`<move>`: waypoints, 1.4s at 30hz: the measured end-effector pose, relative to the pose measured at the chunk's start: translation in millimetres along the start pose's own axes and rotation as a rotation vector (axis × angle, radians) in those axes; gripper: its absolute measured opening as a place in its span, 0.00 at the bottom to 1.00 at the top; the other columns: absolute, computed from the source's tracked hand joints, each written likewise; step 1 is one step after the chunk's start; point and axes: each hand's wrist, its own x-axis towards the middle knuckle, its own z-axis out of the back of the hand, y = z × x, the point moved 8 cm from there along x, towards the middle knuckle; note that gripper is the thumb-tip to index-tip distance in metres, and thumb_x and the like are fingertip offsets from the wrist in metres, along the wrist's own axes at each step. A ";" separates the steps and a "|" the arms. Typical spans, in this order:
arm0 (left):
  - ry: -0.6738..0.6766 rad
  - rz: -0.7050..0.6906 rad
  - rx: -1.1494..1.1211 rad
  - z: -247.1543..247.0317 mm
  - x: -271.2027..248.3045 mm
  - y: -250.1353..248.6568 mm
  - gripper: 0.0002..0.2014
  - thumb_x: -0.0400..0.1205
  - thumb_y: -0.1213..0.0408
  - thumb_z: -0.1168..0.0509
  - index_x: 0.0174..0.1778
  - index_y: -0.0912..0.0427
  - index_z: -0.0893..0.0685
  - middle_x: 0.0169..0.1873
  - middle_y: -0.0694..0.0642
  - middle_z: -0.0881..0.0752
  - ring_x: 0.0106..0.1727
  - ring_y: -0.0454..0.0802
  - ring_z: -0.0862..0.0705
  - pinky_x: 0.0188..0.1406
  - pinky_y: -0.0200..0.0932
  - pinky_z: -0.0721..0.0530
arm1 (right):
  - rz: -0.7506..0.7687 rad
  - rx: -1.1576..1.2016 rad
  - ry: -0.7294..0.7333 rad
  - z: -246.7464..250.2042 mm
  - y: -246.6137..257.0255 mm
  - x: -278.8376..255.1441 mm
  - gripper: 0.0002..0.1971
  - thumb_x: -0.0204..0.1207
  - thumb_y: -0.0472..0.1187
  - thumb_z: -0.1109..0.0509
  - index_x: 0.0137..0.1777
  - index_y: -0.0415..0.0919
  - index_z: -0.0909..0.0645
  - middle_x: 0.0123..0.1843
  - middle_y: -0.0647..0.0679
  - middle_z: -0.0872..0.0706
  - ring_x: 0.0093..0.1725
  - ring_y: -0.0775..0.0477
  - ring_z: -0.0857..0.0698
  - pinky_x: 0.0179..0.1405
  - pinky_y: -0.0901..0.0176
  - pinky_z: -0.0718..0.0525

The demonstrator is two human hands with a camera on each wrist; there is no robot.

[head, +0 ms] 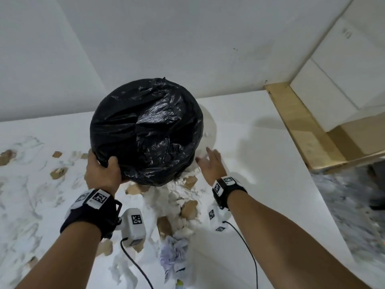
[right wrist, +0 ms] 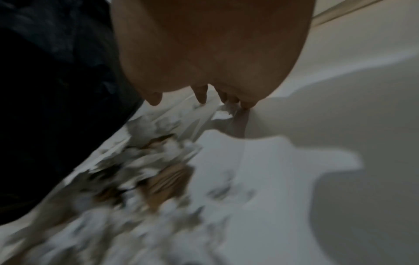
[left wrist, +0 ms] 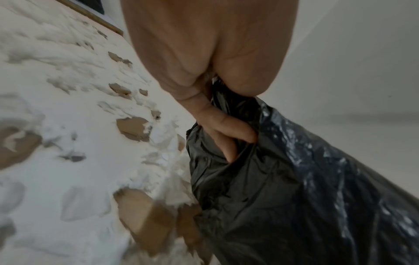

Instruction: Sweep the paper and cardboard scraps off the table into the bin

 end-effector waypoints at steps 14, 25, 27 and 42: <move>-0.225 0.145 -0.049 115.3 1.7 63.4 0.32 0.72 0.49 0.41 0.75 0.48 0.22 0.64 0.69 0.13 0.64 0.77 0.16 0.65 0.67 0.17 | 0.119 -0.287 -0.084 16.6 83.0 90.8 0.32 0.81 0.58 0.37 0.83 0.49 0.36 0.84 0.43 0.37 0.82 0.40 0.36 0.80 0.44 0.36; -0.278 0.201 -0.066 130.6 -6.2 84.1 0.31 0.71 0.47 0.41 0.73 0.45 0.21 0.56 0.60 0.14 0.60 0.73 0.14 0.63 0.71 0.13 | 0.328 -0.274 0.259 -62.6 105.5 41.6 0.32 0.85 0.57 0.40 0.86 0.48 0.41 0.87 0.47 0.41 0.85 0.46 0.40 0.81 0.53 0.40; -0.282 0.200 -0.059 136.2 -3.8 87.0 0.30 0.72 0.48 0.41 0.73 0.45 0.21 0.57 0.61 0.13 0.60 0.72 0.14 0.63 0.71 0.13 | 0.408 -0.294 0.122 -51.6 125.5 51.1 0.29 0.85 0.53 0.40 0.83 0.45 0.36 0.83 0.45 0.33 0.82 0.43 0.33 0.77 0.56 0.36; -0.316 0.201 -0.114 142.6 7.2 97.0 0.20 0.83 0.59 0.37 0.72 0.54 0.20 0.51 0.59 0.18 0.51 0.61 0.22 0.54 0.53 0.26 | 0.435 -0.656 0.424 -119.8 188.5 115.6 0.28 0.86 0.54 0.42 0.83 0.42 0.35 0.86 0.38 0.40 0.84 0.35 0.41 0.83 0.41 0.42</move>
